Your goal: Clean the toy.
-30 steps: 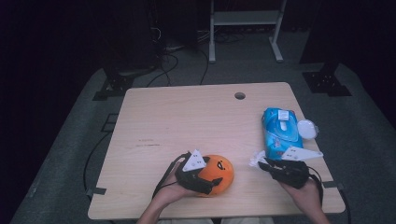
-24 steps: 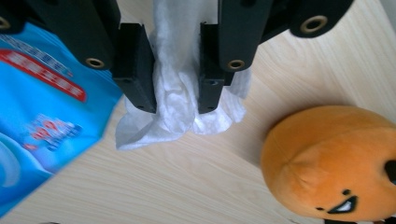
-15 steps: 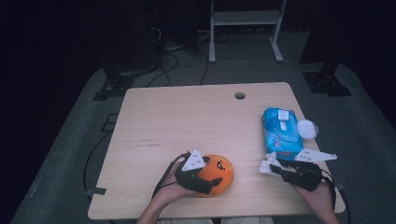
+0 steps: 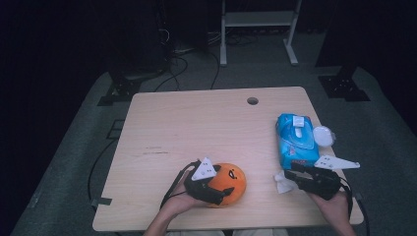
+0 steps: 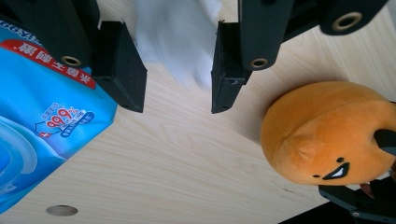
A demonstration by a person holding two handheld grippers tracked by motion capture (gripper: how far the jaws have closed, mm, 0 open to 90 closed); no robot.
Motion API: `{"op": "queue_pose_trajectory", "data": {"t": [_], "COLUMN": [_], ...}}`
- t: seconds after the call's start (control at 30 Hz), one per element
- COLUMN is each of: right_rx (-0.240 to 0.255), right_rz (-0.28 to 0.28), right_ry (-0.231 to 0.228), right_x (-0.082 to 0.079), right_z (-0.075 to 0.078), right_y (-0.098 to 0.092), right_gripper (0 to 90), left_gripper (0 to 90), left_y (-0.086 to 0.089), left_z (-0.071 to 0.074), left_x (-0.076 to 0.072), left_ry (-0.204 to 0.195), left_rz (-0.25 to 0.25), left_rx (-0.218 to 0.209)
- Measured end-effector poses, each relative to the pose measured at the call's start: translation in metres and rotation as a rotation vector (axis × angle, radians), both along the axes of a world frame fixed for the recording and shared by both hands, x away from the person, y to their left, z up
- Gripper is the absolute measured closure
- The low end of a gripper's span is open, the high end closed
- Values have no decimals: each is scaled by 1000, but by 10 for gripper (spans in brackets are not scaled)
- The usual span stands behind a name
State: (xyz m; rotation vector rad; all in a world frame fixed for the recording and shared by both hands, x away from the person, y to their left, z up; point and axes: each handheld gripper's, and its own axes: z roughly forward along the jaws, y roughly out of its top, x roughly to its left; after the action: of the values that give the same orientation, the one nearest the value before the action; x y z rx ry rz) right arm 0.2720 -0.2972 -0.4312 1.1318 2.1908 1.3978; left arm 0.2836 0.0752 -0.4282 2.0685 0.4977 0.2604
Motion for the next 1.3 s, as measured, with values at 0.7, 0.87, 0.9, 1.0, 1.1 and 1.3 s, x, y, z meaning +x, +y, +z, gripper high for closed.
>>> {"op": "queue_pose_trajectory", "data": {"t": [0.7, 0.87, 0.9, 1.0, 1.1, 1.3], "right_rx": [-4, 6, 8, 16, 27, 46], "right_rz": [41, 44, 43, 41, 36, 33], "right_ry": [-9, -6, -6, -4, -4, -10], "right_x": [-5, -5, -5, -3, -2, -2], "right_z": [3, 2, 2, 1, 1, 3], "right_y": [10, 10, 9, 8, 5, 2], "right_gripper": [529, 525, 524, 520, 519, 514], "left_gripper": [166, 406, 436, 477, 499, 509], "left_y": [-9, -10, -10, -10, -8, -4], "left_z": [-1, 0, 1, 5, 10, 15], "left_x": [3, 2, 2, 3, 4, 11], "left_ry": [-16, -42, -44, -45, -41, -44], "left_rz": [14, 18, 20, 25, 40, 60], "left_rx": [73, 123, 126, 114, 71, 51]}}
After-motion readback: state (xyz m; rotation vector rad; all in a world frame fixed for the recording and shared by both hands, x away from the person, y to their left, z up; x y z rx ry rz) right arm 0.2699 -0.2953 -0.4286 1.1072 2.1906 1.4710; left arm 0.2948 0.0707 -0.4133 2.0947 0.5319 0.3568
